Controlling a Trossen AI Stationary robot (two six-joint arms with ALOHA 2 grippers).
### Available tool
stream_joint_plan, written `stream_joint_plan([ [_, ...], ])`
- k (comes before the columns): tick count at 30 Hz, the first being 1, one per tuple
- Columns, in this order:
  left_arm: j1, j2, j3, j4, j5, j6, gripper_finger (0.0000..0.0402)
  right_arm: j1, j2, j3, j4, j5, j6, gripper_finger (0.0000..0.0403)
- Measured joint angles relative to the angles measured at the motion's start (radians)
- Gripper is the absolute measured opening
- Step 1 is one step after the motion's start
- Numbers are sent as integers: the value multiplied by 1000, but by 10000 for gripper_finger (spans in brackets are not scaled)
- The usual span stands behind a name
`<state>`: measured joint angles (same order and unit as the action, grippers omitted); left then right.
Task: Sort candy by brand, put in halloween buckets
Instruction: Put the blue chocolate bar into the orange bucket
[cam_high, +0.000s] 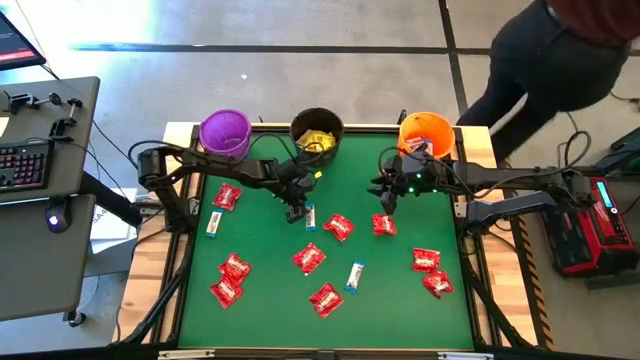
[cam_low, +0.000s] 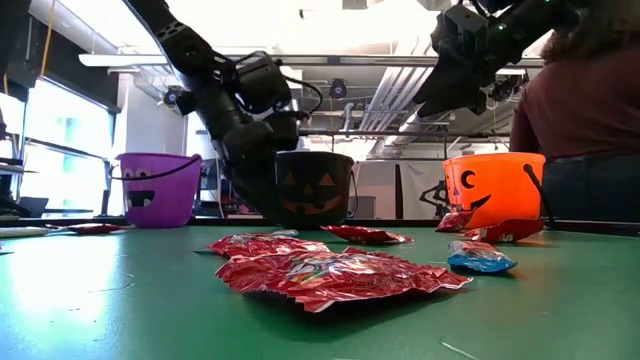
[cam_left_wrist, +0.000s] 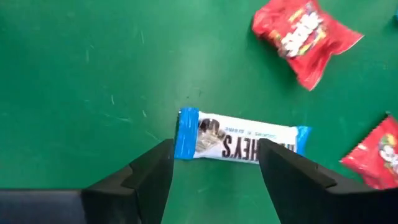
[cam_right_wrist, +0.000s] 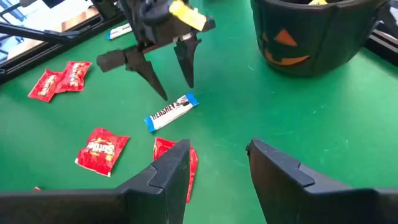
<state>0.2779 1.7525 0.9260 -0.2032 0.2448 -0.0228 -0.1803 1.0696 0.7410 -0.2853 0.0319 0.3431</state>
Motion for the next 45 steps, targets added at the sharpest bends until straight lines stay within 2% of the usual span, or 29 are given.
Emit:
stream_joint_plan([
  [9,0,64,3,14,13,2,225,0,40,0,7,21,20,152],
  [12,-1,65,4,15,13,2,210,0,56,0,10,21,26,152],
  [16,0,66,4,14,7,4,161,0,70,0,15,21,24,152],
  [23,-5,68,2,11,38,59,28,0,72,0,17,21,20,152],
  [25,-5,68,2,9,39,57,8,0,72,0,18,21,19,152],
  [28,-4,66,4,6,39,52,5,0,72,0,18,16,25,152],
  [35,6,68,62,2,59,-5,0,0,71,0,23,-40,155,152],
  [40,5,68,106,-14,67,-61,2,21,72,0,24,-11,181,152],
  [45,-25,67,155,-49,62,-109,43,55,71,0,24,51,181,152],
])
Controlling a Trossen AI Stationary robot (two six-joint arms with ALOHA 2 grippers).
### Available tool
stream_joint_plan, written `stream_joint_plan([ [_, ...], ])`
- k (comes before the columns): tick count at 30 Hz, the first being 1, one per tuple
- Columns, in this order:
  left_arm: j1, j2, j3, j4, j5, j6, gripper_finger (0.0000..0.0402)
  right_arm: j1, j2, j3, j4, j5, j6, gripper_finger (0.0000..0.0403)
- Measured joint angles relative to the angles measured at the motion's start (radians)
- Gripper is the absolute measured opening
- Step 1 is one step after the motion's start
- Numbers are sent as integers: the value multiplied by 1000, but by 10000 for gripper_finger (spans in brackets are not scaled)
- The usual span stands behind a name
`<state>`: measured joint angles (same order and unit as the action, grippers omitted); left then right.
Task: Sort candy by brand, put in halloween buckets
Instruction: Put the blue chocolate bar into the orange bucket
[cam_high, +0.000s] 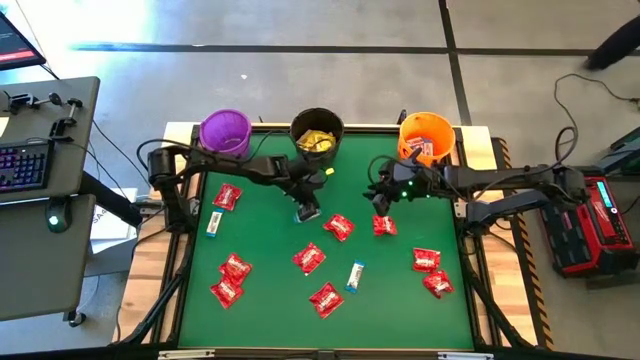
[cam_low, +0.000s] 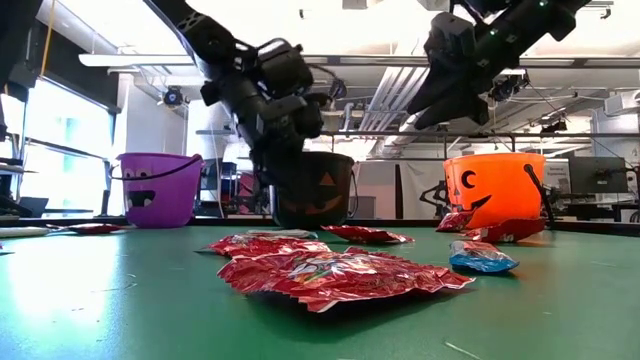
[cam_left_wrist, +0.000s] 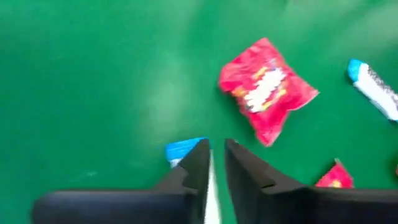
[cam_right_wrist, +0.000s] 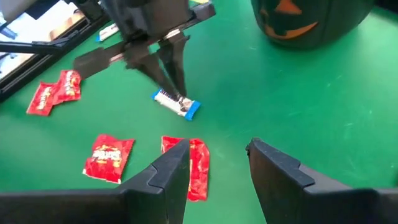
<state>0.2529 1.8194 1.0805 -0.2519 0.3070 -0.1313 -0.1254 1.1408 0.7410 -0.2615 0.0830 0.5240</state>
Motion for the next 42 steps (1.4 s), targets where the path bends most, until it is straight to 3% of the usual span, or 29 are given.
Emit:
stream_joint_plan([
  [4,-44,-1,8,-10,-83,-6,109,16,0,0,-1,44,0,152],
  [11,-107,-1,8,-40,-328,-53,215,18,0,0,-3,105,0,152],
  [17,-111,40,8,-45,-317,-117,247,14,0,0,-3,115,-6,152],
  [31,-124,102,12,-24,-374,-100,229,14,0,0,-10,153,-8,152],
  [37,-129,110,12,-24,-384,-65,176,14,0,0,-11,153,-8,152],
  [42,-125,108,12,-19,-380,-59,98,14,0,0,-11,153,-8,152],
])
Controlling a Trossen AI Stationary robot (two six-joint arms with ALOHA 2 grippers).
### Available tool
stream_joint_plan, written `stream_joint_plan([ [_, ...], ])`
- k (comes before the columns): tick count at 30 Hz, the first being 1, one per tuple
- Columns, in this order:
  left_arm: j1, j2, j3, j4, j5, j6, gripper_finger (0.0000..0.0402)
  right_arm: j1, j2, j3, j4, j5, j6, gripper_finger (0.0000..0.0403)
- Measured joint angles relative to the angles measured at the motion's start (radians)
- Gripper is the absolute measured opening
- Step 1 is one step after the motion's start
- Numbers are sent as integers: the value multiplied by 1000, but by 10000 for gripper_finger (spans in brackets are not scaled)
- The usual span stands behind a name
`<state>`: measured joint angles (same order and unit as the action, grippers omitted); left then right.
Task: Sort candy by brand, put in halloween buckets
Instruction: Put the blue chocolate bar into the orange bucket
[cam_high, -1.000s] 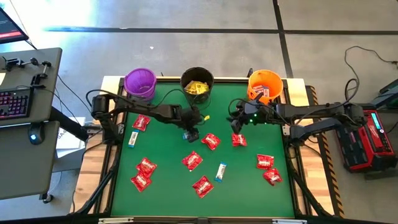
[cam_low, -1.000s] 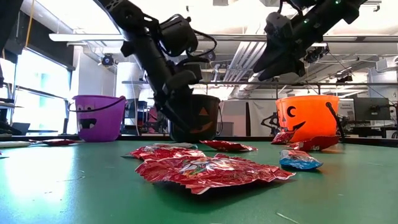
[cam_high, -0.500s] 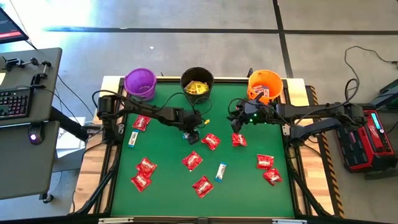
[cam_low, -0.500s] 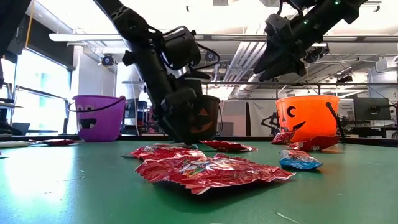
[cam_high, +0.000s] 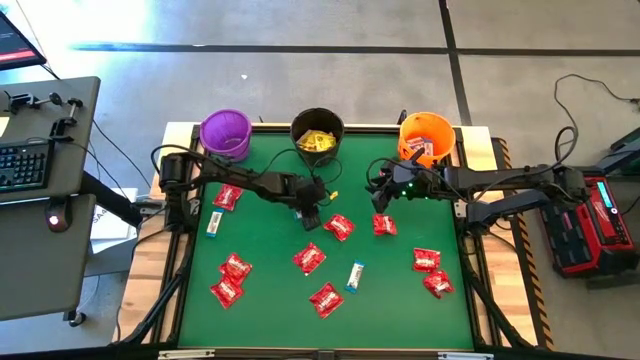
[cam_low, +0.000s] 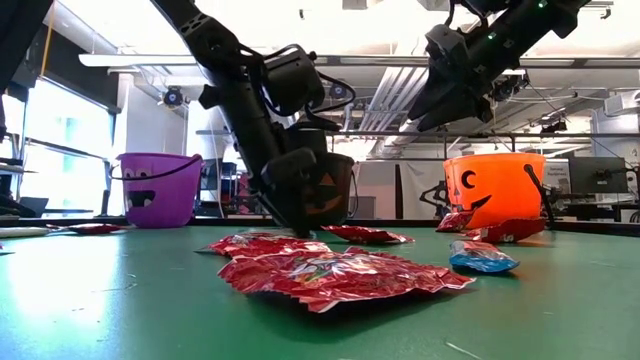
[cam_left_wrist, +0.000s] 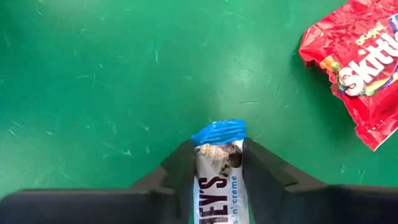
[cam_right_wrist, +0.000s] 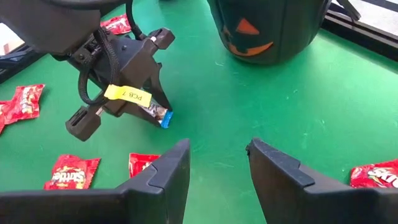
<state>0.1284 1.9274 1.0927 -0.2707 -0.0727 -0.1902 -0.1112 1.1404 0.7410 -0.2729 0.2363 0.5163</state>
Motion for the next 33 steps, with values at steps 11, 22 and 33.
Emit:
stream_joint_plan([
  [11,36,-34,-1,41,89,-28,37,0,0,0,0,-2,0,152],
  [22,103,-60,84,93,218,-114,3,7,0,0,73,-106,71,152],
  [33,158,-90,174,238,302,-198,1,27,0,0,106,-75,86,173],
])
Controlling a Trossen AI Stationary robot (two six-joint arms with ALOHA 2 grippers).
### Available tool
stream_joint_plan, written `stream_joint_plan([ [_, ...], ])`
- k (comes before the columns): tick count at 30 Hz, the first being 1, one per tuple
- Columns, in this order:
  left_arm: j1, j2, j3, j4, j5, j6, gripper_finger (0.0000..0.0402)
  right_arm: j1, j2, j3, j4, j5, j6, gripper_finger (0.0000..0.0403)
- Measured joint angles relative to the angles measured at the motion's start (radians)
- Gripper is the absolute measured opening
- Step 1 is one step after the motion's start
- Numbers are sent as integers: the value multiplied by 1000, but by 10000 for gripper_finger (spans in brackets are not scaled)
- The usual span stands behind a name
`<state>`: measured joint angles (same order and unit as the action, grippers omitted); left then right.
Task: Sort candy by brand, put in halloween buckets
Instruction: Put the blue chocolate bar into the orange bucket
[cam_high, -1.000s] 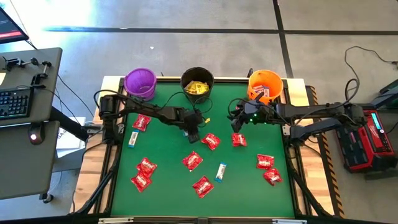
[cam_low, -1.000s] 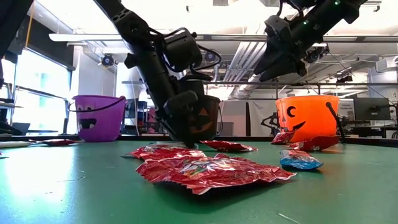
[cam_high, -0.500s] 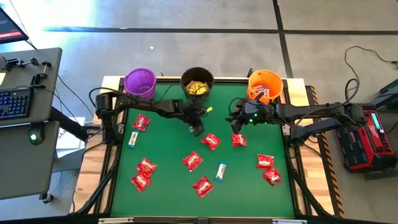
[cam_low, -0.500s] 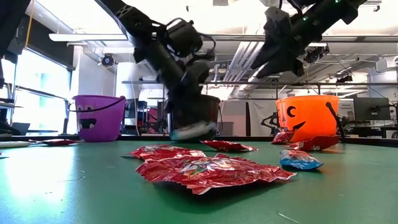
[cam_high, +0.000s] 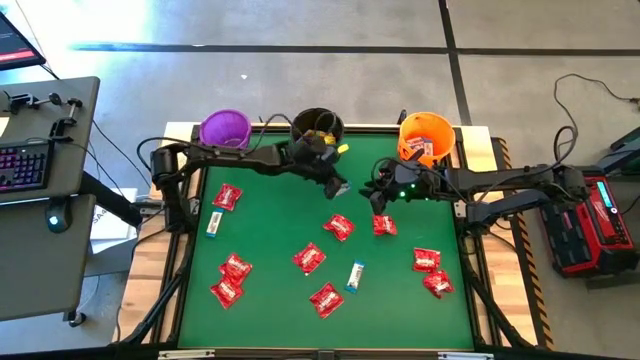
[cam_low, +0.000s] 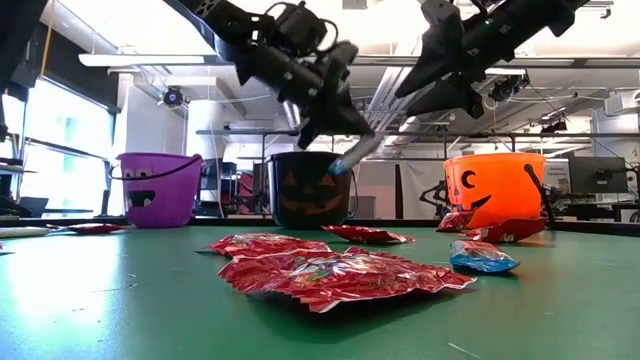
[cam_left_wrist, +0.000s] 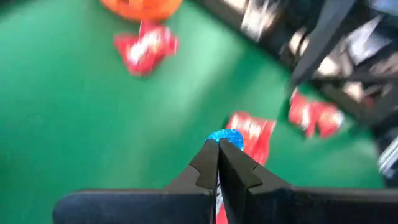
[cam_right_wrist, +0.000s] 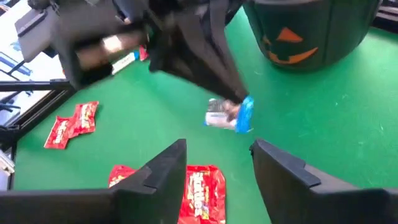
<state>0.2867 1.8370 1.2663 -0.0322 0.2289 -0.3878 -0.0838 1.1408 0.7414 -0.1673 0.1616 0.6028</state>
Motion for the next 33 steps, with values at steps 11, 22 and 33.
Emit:
stream_joint_plan([
  [11,43,-84,41,180,29,-76,0,2,0,0,116,129,-18,242],
  [22,20,-88,87,251,34,-86,0,-3,0,0,303,206,-110,232],
  [33,6,-88,87,271,51,-117,0,-3,0,0,316,242,-143,95],
])
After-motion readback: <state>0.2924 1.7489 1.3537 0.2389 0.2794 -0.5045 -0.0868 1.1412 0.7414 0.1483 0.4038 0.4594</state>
